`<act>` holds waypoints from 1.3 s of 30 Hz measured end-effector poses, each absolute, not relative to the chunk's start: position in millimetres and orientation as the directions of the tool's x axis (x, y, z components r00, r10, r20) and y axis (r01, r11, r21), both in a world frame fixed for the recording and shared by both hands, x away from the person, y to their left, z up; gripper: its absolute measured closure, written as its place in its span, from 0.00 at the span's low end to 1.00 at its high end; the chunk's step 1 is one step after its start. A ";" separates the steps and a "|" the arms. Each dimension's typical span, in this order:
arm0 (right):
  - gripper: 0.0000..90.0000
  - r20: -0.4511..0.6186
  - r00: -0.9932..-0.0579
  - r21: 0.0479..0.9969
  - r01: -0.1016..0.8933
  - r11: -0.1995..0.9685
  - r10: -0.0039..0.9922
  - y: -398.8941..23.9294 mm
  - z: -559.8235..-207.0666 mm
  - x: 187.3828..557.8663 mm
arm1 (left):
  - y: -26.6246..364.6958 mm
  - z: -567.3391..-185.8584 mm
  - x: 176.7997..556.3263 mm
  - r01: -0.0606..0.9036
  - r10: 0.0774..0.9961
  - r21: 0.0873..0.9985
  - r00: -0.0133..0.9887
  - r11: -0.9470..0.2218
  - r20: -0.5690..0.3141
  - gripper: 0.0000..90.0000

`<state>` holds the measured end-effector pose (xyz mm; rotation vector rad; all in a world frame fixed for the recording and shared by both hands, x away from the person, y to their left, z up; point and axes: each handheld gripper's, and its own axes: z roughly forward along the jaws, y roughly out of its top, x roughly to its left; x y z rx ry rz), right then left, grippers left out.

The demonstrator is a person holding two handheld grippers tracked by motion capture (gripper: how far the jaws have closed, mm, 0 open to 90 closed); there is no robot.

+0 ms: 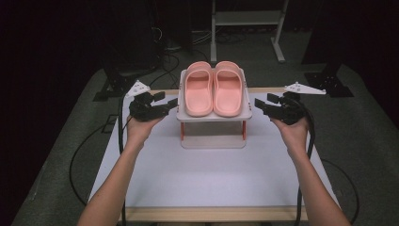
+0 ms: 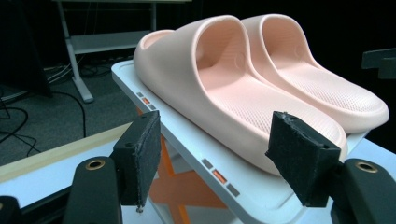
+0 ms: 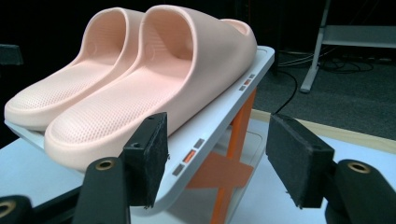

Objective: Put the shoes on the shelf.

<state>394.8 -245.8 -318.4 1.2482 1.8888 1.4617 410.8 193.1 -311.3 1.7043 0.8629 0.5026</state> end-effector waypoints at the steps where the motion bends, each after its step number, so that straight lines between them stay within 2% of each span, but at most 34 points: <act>1: 0.42 0.178 -0.493 0.923 0.384 0.029 0.852 -246.9 -319.2 393.9 | 193.2 -311.8 410.2 0.291 0.759 0.949 0.644 -0.124 -0.098 0.37; 39: 0.34 0.205 -0.489 0.913 0.407 0.014 0.848 -283.4 -359.4 358.6 | 206.5 -347.8 380.9 0.329 0.782 0.936 0.613 -0.123 -0.112 0.24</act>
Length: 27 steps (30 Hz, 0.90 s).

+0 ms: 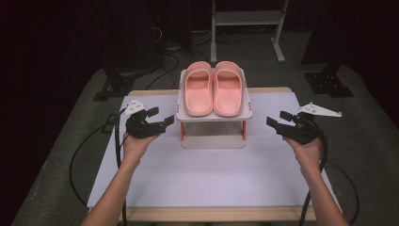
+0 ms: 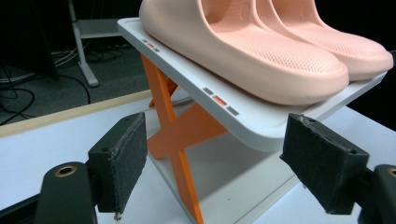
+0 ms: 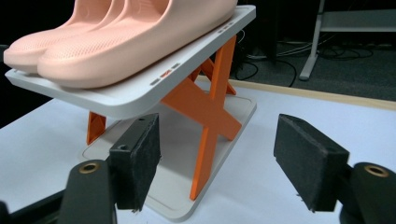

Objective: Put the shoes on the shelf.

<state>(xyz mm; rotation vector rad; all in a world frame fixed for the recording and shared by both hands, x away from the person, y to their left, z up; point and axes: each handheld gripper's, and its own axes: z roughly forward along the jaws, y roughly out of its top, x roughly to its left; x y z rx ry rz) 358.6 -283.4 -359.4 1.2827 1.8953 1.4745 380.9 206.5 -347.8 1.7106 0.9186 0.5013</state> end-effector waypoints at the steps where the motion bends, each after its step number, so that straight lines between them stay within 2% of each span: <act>1: 0.34 0.210 -0.491 0.912 0.410 0.012 0.845 -283.8 -360.4 357.4 | 207.1 -349.0 380.2 0.329 0.782 0.936 0.613 -0.123 -0.113 0.23; 16: 0.31 0.191 -0.507 0.913 0.407 0.038 0.840 -289.6 -373.9 341.0 | 208.1 -360.2 370.8 0.333 0.786 0.936 0.606 -0.115 -0.119 0.19; 27: 0.31 0.222 -0.505 0.907 0.421 0.014 0.834 -299.1 -389.4 327.8 | 212.6 -372.1 359.8 0.327 0.787 0.937 0.608 -0.126 -0.106 0.18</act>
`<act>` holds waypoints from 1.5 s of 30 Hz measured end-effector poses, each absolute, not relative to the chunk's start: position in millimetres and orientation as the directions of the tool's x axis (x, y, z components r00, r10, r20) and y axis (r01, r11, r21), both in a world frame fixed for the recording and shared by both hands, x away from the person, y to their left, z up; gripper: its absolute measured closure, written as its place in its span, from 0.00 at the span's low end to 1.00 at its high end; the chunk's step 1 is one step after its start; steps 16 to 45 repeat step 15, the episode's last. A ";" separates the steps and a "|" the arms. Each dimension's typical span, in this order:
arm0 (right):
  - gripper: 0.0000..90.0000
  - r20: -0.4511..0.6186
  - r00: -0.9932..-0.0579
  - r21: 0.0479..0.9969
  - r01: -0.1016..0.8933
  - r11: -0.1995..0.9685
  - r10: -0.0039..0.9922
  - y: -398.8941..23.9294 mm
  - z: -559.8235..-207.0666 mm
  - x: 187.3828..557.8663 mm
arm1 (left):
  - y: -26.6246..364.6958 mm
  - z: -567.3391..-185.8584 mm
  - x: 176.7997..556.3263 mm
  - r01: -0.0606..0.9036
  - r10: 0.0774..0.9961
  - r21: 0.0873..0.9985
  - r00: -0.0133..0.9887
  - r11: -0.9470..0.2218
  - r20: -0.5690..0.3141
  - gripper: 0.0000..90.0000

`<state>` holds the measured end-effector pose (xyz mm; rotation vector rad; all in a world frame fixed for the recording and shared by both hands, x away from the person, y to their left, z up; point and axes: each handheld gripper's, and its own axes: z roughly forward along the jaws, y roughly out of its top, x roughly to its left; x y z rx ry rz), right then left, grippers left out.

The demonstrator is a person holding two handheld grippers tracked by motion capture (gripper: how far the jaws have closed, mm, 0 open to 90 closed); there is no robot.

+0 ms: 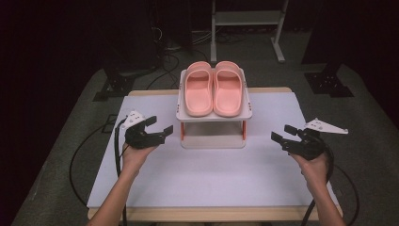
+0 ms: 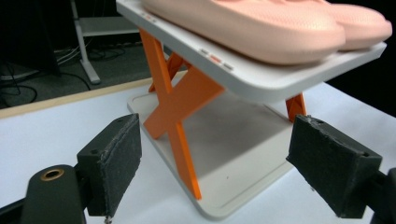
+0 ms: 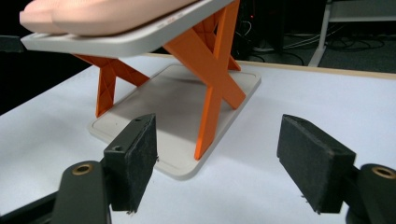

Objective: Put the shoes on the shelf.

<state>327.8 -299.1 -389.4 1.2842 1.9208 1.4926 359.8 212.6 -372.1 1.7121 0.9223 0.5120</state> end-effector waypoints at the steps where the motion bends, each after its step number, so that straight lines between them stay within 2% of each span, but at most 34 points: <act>1: 0.31 0.223 -0.505 0.906 0.424 0.014 0.834 -299.5 -390.9 326.2 | 214.1 -374.0 358.0 0.327 0.788 0.937 0.607 -0.125 -0.107 0.18; 15: 0.30 0.214 -0.508 0.901 0.433 0.032 0.835 -303.3 -418.4 295.3 | 222.4 -405.6 320.3 0.337 0.801 0.937 0.585 -0.094 -0.130 0.16; 45: 0.30 0.214 -0.508 0.901 0.433 0.032 0.835 -303.3 -418.4 295.3 | 222.4 -405.6 320.3 0.337 0.801 0.937 0.585 -0.094 -0.130 0.16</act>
